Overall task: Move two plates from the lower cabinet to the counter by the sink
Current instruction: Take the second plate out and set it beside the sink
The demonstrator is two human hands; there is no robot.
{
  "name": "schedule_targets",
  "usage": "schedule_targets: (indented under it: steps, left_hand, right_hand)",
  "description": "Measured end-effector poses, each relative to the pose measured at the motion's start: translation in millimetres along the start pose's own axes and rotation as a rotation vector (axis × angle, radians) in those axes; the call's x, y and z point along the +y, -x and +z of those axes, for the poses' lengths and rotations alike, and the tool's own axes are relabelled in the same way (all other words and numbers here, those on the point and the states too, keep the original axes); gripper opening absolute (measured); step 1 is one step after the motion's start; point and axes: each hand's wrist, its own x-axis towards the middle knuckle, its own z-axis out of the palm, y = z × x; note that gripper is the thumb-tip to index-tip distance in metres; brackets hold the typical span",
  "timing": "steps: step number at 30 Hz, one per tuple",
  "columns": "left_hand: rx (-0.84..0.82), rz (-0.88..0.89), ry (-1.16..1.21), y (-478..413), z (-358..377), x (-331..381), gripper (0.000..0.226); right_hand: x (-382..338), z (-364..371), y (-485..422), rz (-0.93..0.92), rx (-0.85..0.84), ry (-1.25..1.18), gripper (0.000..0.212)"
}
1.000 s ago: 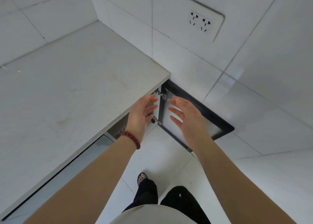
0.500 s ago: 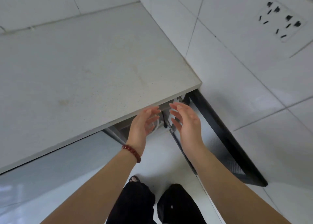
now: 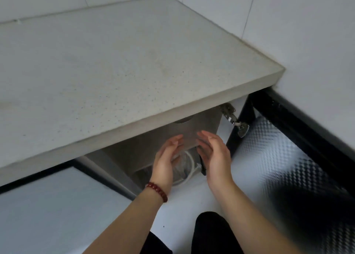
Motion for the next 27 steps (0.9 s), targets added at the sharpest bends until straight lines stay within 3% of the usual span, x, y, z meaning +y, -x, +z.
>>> schedule_targets:
  steps: [10,16,20,25,27]
  left_hand:
    - [0.026,0.093,0.132,-76,-14,-81,0.03]
    - [0.056,0.113,0.113,-90,-19,-84,0.029]
    - [0.088,0.086,0.066,-108,-28,-83,0.027]
    - [0.049,-0.113,0.247,-134,-38,-78,0.039]
    - [0.034,-0.115,0.257,-140,-41,-79,0.045]
  right_hand:
    - [85,-19,-73,-0.131,-0.113,-0.031,0.023]
    - [97,-15,-103,-0.067,-0.144,-0.03,0.025]
    - [99,-13,-131,-0.003,-0.139,-0.035,0.032]
    - [104,-20,-163,0.038,-0.149,-0.042,0.045]
    - [104,-20,-171,0.013,-0.177,0.007,0.048]
